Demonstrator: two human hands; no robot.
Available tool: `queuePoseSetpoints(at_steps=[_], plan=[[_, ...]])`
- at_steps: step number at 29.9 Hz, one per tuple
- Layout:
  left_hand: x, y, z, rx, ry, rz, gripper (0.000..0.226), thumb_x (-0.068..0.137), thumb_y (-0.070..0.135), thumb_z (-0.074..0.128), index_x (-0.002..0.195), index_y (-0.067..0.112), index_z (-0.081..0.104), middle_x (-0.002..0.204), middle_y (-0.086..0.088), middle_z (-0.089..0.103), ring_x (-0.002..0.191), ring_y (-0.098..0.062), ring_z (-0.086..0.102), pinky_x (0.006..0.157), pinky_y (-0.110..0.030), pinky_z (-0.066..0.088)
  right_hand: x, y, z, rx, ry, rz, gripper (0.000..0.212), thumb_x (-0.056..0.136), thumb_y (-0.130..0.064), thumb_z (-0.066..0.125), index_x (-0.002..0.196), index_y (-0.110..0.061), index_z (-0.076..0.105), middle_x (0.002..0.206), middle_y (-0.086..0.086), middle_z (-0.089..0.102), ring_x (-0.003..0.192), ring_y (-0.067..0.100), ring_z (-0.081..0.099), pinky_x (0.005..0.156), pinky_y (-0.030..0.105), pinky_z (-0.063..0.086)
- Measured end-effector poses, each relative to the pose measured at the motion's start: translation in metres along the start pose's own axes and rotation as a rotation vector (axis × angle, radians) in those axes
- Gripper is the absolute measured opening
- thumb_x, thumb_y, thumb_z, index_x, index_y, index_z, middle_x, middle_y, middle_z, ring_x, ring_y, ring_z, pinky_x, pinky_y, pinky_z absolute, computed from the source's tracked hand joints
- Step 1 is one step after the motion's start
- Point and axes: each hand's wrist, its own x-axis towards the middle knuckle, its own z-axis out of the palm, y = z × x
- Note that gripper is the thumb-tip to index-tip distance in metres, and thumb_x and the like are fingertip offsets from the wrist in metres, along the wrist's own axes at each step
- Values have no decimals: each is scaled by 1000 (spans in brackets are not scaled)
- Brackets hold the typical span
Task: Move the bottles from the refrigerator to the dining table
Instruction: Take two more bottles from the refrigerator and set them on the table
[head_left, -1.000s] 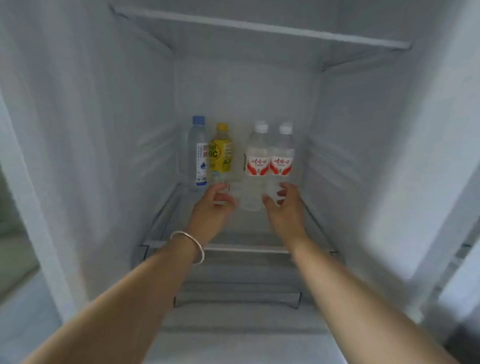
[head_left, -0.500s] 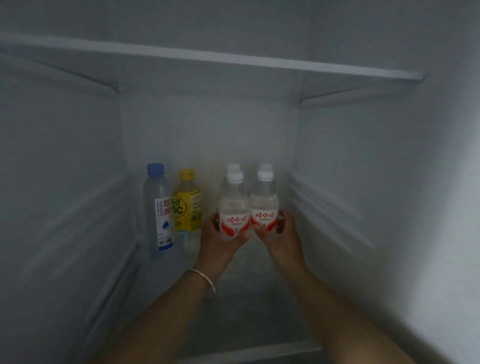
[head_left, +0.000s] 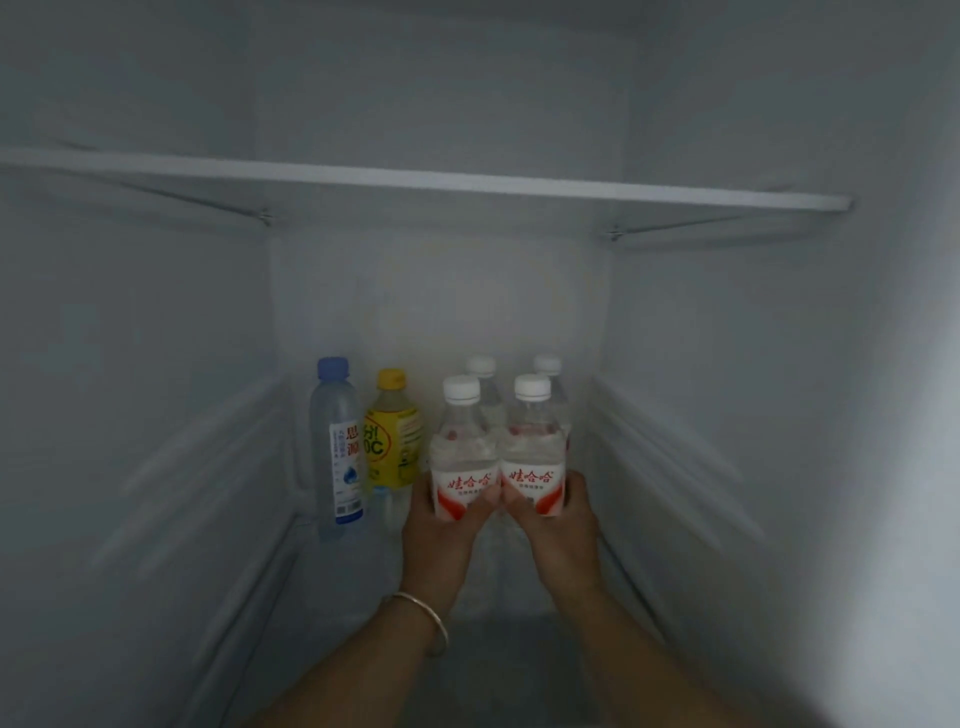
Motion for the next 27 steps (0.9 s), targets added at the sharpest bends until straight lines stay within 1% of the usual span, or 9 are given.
queuePoseSetpoints(at_steps=[4,8,11,14,16,19,21,23,27], plan=[[-26,25,-13,-56,-38,10,65,63,34,77,122,19,55,112,2,69,101,-12,67,82,-25,55,-32,-28,-1,6,11,-41,40,69,-26,80,95,-33,52,90,-15,65,80,-2,65,68,21,53],[-78,50,-28,-89,-68,23,59,64,28,81,117,14,57,108,-4,71,97,-14,69,76,-24,57,-89,-57,-14,-21,13,-87,37,71,-25,79,98,-27,55,92,-9,68,80,0,67,65,17,54],[-128,64,-36,-57,-134,8,62,60,43,81,113,21,59,105,0,72,95,-13,69,81,-32,57,-146,-79,-34,-107,57,-111,39,69,-30,80,99,-25,56,91,-7,69,82,4,67,66,19,53],[-188,82,-40,-87,-230,-14,60,62,48,80,111,19,61,98,2,73,90,-11,70,76,-25,56,-212,-102,-60,-178,193,-123,37,63,-35,82,88,-28,56,82,-8,69,74,0,66,66,22,54],[-229,98,-39,-113,-318,-7,57,64,44,81,109,17,61,96,2,73,89,-11,70,73,-21,54,-259,-116,-81,-188,276,-116,40,58,-39,78,89,-25,56,84,-6,69,76,5,67,68,25,56],[-289,119,-32,-159,-454,-31,61,57,49,76,108,18,60,97,2,72,89,-11,70,73,-21,52,-323,-139,-116,-253,363,-90,37,64,-34,80,91,-27,56,89,-5,69,81,11,68,70,27,56],[-326,133,-22,-168,-554,-52,69,53,55,75,109,18,60,99,2,72,90,-12,69,74,-23,52,-360,-157,-144,-295,441,-77,35,66,-34,80,89,-31,55,90,-6,68,82,12,67,71,28,56],[-365,144,-6,-152,-655,-61,74,52,63,77,110,19,60,99,2,72,90,-13,70,76,-25,54,-400,-175,-175,-333,517,-67,34,69,-33,78,92,-32,53,90,-10,65,82,8,65,71,25,55],[-451,161,36,-170,-844,-87,70,53,64,74,108,23,61,98,1,73,91,-16,70,85,-40,56,-485,-212,-248,-375,709,-82,36,71,-32,76,98,-28,53,89,-14,63,80,2,63,65,17,48]])
